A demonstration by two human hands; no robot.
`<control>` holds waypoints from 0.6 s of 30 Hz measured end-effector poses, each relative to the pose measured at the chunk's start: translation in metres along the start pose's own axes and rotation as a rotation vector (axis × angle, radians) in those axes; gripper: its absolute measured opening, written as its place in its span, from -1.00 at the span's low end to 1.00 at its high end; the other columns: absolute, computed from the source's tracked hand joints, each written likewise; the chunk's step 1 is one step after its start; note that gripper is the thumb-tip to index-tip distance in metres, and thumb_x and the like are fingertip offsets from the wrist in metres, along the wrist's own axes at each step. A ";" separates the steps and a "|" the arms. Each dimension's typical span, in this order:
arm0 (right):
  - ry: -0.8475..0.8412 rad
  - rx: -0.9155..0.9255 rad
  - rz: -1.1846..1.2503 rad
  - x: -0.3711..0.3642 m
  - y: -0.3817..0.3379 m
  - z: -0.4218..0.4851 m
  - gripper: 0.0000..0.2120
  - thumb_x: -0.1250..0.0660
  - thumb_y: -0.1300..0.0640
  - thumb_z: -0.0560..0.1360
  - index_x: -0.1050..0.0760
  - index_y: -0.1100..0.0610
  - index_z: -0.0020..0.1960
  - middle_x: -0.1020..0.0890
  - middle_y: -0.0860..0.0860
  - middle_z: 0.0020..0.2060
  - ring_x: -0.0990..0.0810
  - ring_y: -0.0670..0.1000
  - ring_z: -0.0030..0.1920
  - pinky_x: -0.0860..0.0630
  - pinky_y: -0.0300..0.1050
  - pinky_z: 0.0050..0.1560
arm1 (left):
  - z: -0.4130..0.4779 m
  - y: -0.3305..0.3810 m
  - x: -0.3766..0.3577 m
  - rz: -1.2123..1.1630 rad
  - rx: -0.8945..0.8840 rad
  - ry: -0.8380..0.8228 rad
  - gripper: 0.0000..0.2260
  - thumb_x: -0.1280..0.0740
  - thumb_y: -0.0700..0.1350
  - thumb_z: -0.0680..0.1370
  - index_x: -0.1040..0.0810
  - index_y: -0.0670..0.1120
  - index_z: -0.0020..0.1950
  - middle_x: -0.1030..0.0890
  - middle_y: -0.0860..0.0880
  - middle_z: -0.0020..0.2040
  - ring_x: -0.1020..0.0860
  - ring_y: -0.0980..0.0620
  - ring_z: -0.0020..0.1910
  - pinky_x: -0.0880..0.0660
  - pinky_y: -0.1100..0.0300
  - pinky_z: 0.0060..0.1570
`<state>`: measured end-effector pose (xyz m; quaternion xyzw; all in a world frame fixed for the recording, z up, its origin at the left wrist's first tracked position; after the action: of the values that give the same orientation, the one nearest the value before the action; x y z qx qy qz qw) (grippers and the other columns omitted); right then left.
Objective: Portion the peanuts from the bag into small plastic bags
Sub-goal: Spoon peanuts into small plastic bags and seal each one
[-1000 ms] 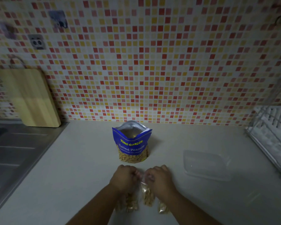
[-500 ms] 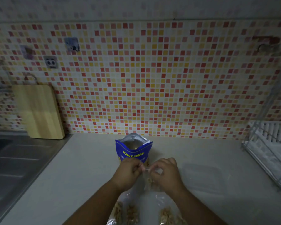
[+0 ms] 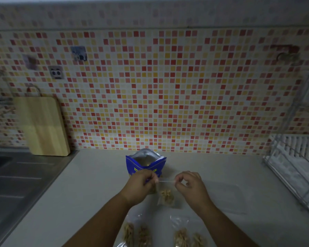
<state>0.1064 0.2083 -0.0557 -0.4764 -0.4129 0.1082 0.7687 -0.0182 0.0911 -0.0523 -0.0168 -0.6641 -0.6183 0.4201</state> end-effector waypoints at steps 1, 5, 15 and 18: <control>-0.027 -0.033 0.055 -0.003 0.002 -0.001 -0.74 -0.35 0.21 0.45 -0.47 -0.10 -0.31 -0.60 -0.07 -0.16 -0.44 -0.12 -0.02 -0.37 -0.31 -0.11 | -0.001 0.000 -0.002 -0.022 0.016 -0.021 -0.81 -0.28 -0.19 0.56 -0.50 0.03 -0.22 -0.55 0.10 -0.28 -0.51 0.29 -0.30 -0.40 0.48 -0.29; -0.112 -0.166 0.287 -0.015 0.013 -0.010 -0.73 -0.28 0.29 0.48 -0.49 -0.01 -0.31 -0.63 0.02 -0.31 -0.55 -0.01 -0.24 -0.44 -0.18 -0.15 | -0.010 -0.009 -0.018 -0.177 0.113 -0.111 -0.88 -0.24 -0.19 0.59 -0.46 -0.08 -0.15 -0.55 0.01 -0.25 -0.52 0.14 -0.26 -0.51 0.32 -0.16; -0.255 -0.386 -0.059 -0.071 0.078 -0.046 -0.81 -0.25 0.20 0.48 -0.40 0.03 -0.29 -0.62 0.04 -0.31 -0.59 0.02 -0.28 -0.54 -0.14 -0.16 | -0.044 -0.085 -0.067 0.175 0.379 -0.121 -0.88 -0.20 -0.12 0.56 -0.50 -0.11 -0.02 -0.67 -0.11 -0.11 -0.65 -0.04 -0.14 -0.53 0.23 -0.15; -0.226 -0.321 -0.194 -0.081 0.088 -0.051 -0.83 -0.24 0.19 0.49 -0.37 0.04 -0.26 -0.55 0.02 -0.28 -0.53 0.04 -0.21 -0.41 -0.19 -0.17 | -0.047 -0.093 -0.078 0.320 0.351 -0.108 -0.89 -0.21 -0.12 0.55 -0.52 -0.09 -0.05 -0.64 -0.13 -0.01 -0.59 -0.09 -0.01 -0.44 0.23 -0.10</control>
<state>0.1123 0.1756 -0.1814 -0.5355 -0.5523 0.0191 0.6386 0.0069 0.0684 -0.1782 -0.0815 -0.7717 -0.4171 0.4732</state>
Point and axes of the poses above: each hand's wrist, its own z-axis towards the middle knuckle, its own x-axis out of the back of the hand, y = z × x, the point moved 10 cm from there along z, towards the middle knuckle
